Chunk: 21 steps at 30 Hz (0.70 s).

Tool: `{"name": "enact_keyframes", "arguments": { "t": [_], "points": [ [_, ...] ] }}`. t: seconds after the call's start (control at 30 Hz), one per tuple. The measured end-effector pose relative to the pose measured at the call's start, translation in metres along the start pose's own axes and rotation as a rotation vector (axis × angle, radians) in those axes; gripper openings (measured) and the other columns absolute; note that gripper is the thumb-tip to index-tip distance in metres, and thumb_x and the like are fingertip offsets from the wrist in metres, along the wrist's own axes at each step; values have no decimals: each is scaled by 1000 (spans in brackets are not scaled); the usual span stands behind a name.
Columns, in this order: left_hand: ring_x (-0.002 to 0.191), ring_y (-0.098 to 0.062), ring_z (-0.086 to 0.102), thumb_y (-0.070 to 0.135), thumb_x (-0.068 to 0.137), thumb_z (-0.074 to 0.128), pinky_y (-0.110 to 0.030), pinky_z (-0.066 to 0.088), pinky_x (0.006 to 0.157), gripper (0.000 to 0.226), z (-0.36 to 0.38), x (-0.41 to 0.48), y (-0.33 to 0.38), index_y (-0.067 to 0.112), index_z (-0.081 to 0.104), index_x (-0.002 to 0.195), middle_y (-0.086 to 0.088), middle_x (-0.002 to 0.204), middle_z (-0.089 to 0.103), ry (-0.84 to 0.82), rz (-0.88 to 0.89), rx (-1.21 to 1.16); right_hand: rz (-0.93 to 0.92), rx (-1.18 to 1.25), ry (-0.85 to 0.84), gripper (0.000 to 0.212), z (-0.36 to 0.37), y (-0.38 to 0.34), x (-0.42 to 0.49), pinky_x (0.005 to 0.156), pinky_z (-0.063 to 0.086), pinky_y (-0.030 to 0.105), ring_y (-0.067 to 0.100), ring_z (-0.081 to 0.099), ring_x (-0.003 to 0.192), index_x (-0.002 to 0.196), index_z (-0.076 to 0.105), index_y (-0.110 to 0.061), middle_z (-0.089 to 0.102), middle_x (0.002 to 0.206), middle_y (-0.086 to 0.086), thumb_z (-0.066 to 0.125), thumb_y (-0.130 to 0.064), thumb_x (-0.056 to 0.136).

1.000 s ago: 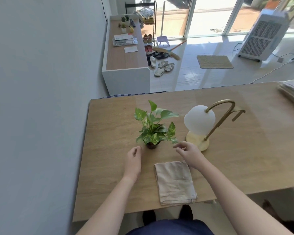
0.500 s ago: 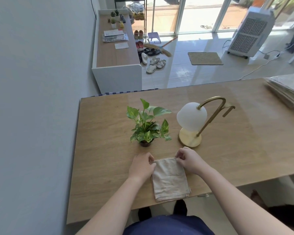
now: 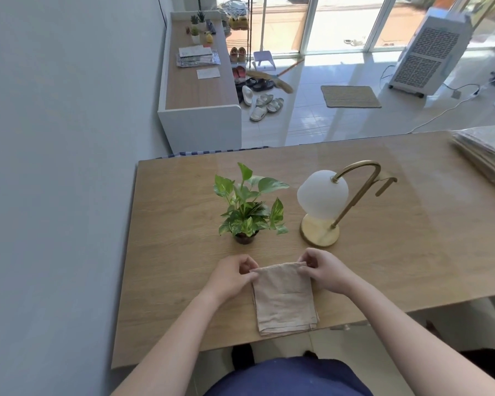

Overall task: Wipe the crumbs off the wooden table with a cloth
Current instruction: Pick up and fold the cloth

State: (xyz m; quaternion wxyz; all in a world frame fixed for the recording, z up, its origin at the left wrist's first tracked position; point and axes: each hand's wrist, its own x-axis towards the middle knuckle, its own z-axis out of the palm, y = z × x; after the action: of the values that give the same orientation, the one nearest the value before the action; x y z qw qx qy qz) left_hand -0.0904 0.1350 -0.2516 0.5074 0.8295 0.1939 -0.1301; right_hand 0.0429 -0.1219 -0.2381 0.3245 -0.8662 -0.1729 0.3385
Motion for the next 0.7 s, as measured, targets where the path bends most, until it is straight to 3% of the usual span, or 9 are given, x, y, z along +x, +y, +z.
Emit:
{"name": "enact_keyframes", "arguments": {
  "t": [0.13, 0.37, 0.6, 0.7],
  "points": [
    [97, -12, 74, 28, 91, 84, -25, 59, 90, 9, -12, -23, 20, 27, 81, 100, 2, 99, 81, 71, 56, -203, -81, 261, 1, 6, -20, -6, -23, 92, 62, 39, 22, 76, 99, 104, 72, -16, 80, 99, 4, 76, -18, 99],
    [88, -19, 73, 23, 94, 83, -33, 62, 82, 6, 13, -44, 79, 27, 81, 98, -1, 92, 79, 165, 171, -262, -180, 301, 127, 6, -69, 0, -63, 88, 59, 41, 24, 74, 88, 101, 75, -20, 78, 88, -1, 79, -17, 97],
    [81, -20, 73, 20, 95, 82, -41, 65, 84, 8, 91, -42, 129, 27, 81, 96, -4, 89, 77, 26, 176, -349, -138, 348, 210, 5, -124, 64, -112, 85, 58, 40, 25, 76, 88, 101, 77, -19, 80, 91, 6, 79, -16, 97],
    [84, -22, 74, 14, 95, 81, -43, 67, 84, 5, 136, -37, 138, 16, 81, 100, -17, 94, 74, -72, 104, -416, -71, 373, 176, 6, -141, 105, -132, 82, 55, 37, 18, 73, 82, 102, 77, -15, 80, 89, 10, 78, -11, 97]
  ]
}}
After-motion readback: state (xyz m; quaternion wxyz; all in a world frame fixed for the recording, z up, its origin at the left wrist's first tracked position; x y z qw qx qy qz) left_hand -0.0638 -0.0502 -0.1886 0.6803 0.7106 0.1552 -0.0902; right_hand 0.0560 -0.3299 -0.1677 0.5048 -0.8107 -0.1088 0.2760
